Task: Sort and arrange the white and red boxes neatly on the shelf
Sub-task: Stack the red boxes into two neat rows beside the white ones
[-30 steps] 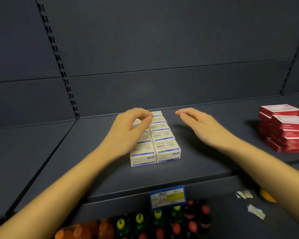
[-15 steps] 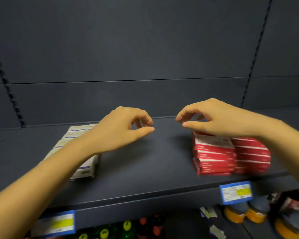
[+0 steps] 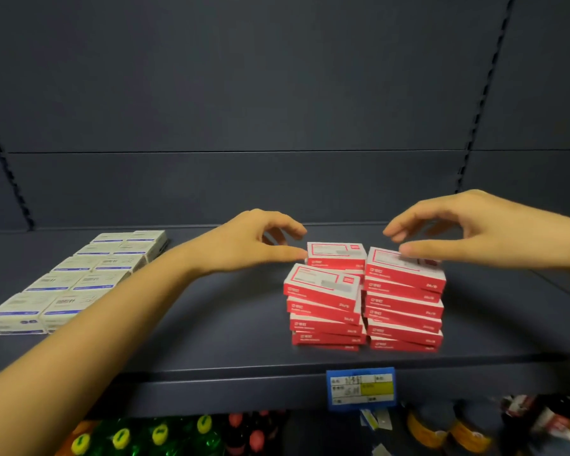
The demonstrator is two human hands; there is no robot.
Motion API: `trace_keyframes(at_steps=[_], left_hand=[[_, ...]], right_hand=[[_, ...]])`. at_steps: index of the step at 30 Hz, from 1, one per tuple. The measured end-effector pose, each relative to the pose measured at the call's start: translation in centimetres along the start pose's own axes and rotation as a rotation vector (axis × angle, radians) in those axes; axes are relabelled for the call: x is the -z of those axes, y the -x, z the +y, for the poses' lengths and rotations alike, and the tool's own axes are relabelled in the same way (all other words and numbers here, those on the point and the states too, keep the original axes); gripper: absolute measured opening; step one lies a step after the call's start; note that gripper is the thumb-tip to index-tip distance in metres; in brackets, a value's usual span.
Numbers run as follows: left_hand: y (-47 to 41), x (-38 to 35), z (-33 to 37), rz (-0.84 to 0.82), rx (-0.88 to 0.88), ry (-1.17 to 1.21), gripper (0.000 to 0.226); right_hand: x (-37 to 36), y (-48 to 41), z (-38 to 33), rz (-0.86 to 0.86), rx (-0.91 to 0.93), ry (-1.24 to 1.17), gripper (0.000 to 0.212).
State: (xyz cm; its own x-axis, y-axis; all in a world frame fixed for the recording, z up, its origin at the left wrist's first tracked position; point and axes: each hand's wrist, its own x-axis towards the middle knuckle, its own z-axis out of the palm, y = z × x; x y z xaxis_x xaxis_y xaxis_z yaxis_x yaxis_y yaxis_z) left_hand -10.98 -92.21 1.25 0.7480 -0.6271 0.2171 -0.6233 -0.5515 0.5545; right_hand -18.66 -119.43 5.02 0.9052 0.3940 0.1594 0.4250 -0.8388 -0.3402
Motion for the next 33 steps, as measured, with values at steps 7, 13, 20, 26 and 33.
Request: trace_keyframes(at_steps=[7, 13, 20, 26, 33], left_hand=[[-1.8, -0.5, 0.0, -0.139, 0.039, 0.197, 0.045], [-2.1, 0.0, -0.8, -0.183, -0.012, 0.201, 0.041], [-2.6, 1.6, -3.8, 0.005, 0.025, 0.057, 0.029], [-4.5, 0.5, -7.2, 0.184, 0.169, -0.130, 0.032], [-5.3, -1.2, -10.6, 0.076, 0.195, -0.075, 0.028]], right_hand=[[-0.7, 1.1, 1.3, -0.015, 0.028, -0.003, 0.044], [-1.0, 1.5, 1.3, 0.036, -0.009, 0.126, 0.052], [-0.5, 0.5, 1.4, 0.018, 0.006, 0.219, 0.057], [-0.5, -4.8, 2.5, 0.108, 0.026, 0.034, 0.045], [-3.8, -11.8, 6.3, 0.069, -0.002, -0.094, 0.024]])
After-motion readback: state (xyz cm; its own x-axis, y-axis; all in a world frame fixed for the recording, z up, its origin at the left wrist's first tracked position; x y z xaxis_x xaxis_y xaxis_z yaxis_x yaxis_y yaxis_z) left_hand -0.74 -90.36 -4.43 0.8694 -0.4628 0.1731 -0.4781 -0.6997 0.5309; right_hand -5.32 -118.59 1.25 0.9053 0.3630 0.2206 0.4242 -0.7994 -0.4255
